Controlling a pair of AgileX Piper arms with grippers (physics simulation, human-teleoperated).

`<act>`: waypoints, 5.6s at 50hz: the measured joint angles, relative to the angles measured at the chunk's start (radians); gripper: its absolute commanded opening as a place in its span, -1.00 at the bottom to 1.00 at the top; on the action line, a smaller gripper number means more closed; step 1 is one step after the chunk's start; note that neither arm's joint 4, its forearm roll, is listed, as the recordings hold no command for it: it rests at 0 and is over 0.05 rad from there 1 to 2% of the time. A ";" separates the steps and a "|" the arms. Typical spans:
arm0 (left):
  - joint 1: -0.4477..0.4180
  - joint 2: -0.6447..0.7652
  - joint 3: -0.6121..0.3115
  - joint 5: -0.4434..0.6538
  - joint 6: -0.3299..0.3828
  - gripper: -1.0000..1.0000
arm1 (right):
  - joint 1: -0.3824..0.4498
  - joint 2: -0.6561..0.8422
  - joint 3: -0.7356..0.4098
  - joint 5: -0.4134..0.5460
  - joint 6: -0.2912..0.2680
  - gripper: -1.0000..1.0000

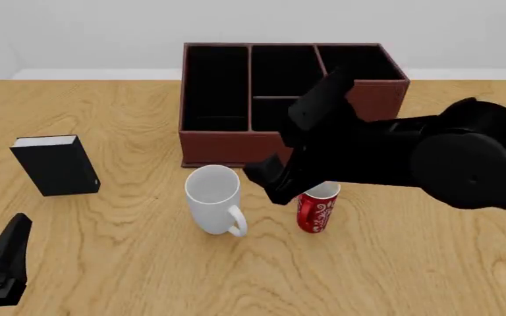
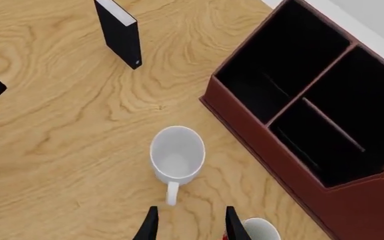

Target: Pick up the white mug and place it to the right of the caddy.

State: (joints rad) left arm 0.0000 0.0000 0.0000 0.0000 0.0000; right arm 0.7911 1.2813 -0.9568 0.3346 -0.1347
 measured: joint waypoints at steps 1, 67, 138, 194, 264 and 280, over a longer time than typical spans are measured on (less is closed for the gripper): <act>0.000 0.000 0.000 0.000 0.000 1.00 | 0.003 0.006 0.001 -0.003 0.004 1.00; 0.000 0.000 0.000 0.000 0.000 1.00 | 0.024 0.263 0.068 -0.197 0.156 1.00; 0.000 0.000 0.000 0.000 0.000 1.00 | 0.047 0.472 0.060 -0.305 0.195 -1.00; 0.000 0.000 0.000 0.000 0.000 1.00 | -0.006 0.224 0.146 -0.263 0.066 -1.00; 0.000 0.000 0.000 0.000 0.000 1.00 | -0.137 -0.167 0.184 -0.086 0.017 -1.00; 0.000 0.000 0.000 0.000 0.000 1.00 | -0.219 -0.236 0.205 -0.053 0.022 -1.00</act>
State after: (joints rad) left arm 0.0000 0.0000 0.0000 0.0000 0.0000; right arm 0.5723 1.0455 -0.7519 0.2816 -0.1131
